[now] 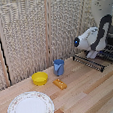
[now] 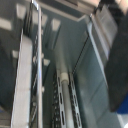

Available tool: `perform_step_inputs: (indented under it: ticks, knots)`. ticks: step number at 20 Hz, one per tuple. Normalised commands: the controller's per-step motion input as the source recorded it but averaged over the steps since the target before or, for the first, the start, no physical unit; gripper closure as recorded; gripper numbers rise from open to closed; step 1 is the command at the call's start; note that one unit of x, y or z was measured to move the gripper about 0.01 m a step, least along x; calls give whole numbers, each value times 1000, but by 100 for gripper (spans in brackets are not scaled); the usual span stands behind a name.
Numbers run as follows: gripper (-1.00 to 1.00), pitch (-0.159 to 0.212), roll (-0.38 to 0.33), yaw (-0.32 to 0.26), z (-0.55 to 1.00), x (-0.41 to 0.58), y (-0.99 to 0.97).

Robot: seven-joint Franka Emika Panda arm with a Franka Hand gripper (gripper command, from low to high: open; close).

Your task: Position your gripper near the tray handle while precisely lining it up. Firmly yet gently grip the handle, ensuring a strong hold. Slide the tray into the oven in a steady manner until it's entirely inside. Relinquish the handle as it sits within the oven and extract your gripper with care.

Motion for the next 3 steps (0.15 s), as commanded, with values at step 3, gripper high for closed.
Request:
perform_step_inputs:
  ticks: [3]
  knots:
    - [-100,0,27,-6,595,252,23]
